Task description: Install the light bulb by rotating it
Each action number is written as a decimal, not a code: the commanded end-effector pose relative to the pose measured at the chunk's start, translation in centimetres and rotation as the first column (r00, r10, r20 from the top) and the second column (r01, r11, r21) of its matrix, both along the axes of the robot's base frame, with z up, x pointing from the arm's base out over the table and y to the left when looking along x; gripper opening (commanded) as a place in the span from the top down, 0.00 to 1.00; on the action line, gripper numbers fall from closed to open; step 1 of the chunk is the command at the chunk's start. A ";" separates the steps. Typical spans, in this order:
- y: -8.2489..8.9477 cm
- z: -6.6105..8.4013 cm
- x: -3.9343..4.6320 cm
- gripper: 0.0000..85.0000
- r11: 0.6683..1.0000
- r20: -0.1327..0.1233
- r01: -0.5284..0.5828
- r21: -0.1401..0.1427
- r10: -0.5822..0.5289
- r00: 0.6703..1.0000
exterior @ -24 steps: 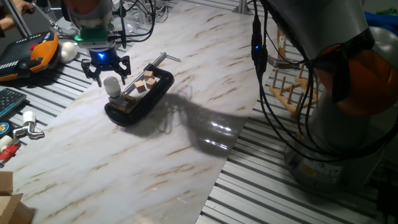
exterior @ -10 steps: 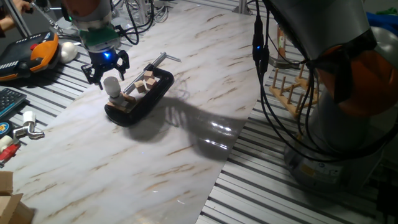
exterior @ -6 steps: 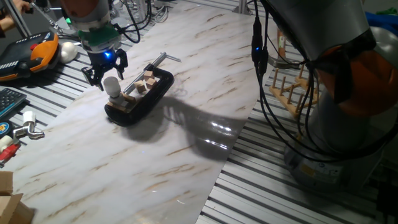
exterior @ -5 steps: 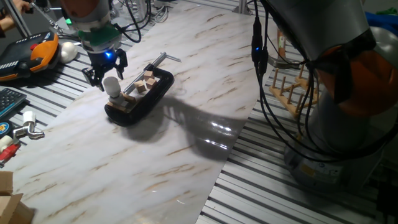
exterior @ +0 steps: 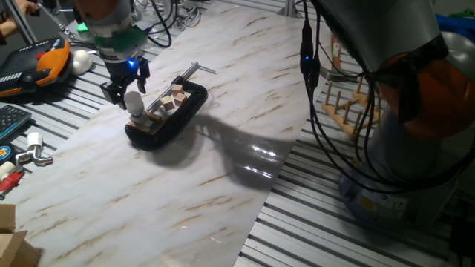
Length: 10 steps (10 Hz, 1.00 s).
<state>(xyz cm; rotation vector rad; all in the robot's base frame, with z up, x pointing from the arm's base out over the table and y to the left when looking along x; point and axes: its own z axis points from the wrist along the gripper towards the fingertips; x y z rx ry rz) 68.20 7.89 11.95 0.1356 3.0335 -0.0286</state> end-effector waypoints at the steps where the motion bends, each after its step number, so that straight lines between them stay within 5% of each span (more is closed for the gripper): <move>1: 0.0 0.0 0.00 0.20 0.881 -0.005 -0.474 0.002 0.474 0.881; 9: 0.1 0.0 0.08 0.20 0.883 -0.001 -0.470 -0.005 0.470 0.883; 10: 0.1 0.0 0.08 0.40 0.883 -0.001 -0.470 -0.007 0.470 0.883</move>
